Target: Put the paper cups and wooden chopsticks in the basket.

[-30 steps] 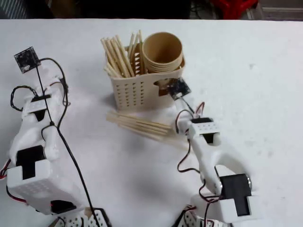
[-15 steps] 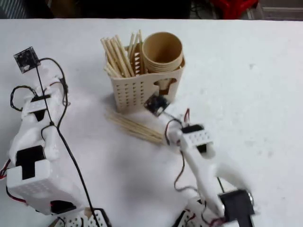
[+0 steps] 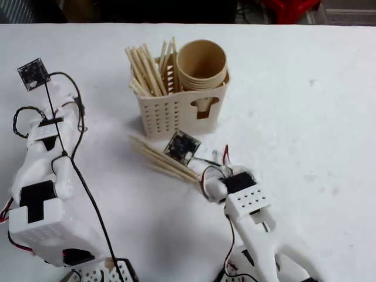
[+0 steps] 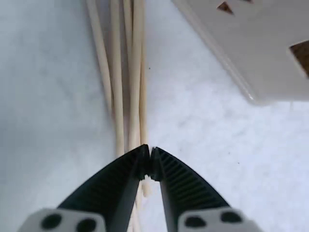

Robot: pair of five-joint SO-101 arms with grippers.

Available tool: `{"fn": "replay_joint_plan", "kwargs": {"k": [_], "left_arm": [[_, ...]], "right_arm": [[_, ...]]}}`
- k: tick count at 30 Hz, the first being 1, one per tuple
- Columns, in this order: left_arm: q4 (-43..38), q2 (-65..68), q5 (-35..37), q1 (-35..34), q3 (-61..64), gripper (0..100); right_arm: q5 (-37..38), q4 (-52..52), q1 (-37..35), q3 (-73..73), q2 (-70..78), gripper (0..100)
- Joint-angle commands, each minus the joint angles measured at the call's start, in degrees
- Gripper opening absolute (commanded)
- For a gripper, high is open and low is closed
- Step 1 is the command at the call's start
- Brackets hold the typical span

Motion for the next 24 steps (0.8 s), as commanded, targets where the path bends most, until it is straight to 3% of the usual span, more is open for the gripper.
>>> {"fn": "replay_joint_plan", "kwargs": {"k": [1,8,12,19,24], "left_arm": [[0.2,-0.7,-0.5,0.2,-2.3,9],[0.3,-0.7,-0.5,0.2,-2.2,9],[0.3,-0.7,-0.5,0.2,-2.2,9],[0.3,-0.7,-0.5,0.3,-2.3,9],[0.3,-0.7,-0.5,0.3,-2.3,9]], "right_arm": [[-1.4,6.1,-4.7,-9.8,-1.4,1.8],[-1.3,3.8,-9.7,-17.2,15.6,4.2],[-1.2,-2.9,-9.4,-17.5,24.7,9.5],[-1.2,-6.5,-8.8,-17.5,31.7,9.4],[-1.8,-6.5,-8.0,-17.5,31.7,0.9]]}}
